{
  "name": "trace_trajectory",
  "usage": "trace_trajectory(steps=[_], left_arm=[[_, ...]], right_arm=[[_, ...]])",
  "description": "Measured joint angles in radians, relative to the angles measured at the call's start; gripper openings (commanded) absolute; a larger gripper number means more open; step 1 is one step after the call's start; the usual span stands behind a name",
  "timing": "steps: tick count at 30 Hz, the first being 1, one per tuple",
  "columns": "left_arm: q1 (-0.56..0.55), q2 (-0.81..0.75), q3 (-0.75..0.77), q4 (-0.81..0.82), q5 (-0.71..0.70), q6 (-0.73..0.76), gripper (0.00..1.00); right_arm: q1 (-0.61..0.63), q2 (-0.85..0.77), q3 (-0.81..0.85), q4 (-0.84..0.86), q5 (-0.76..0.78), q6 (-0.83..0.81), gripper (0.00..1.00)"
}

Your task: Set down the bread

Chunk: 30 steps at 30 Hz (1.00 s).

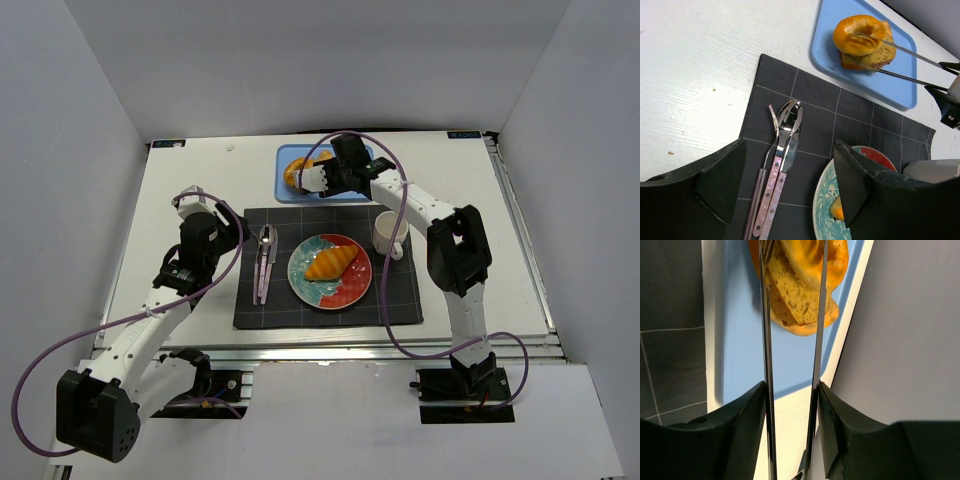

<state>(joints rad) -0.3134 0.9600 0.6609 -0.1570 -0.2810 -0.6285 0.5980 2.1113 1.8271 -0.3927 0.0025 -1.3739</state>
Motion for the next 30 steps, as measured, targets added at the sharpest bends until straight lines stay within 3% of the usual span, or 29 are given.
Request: trace_trajectory(steps=[3,6,10,17,23,30], left_arm=[[0.0,0.0,0.0,0.001,0.0,0.0,0.8],[0.0,0.001,0.0,0.001,0.0,0.0,0.8],[0.0,0.001,0.0,0.0,0.0,0.0,0.8],[0.0,0.001,0.0,0.0,-0.007,0.0,0.8],[0.0,0.001,0.0,0.0,-0.014,0.0,0.8],[0.0,0.001,0.0,0.0,-0.014,0.0,0.8]], right_arm=[[0.0,0.0,0.0,-0.001,0.013,-0.003,0.38],[0.0,0.0,0.002,-0.006,0.016,-0.002,0.2],[0.0,0.0,0.003,-0.017,0.001,0.01,0.14],[-0.001,-0.104,-0.027,-0.068,-0.104,0.064,0.11],[-0.001,-0.451,-0.254,-0.106,-0.237,0.084,0.11],[0.001,-0.777,-0.531,-0.275,-0.36,0.09,0.12]])
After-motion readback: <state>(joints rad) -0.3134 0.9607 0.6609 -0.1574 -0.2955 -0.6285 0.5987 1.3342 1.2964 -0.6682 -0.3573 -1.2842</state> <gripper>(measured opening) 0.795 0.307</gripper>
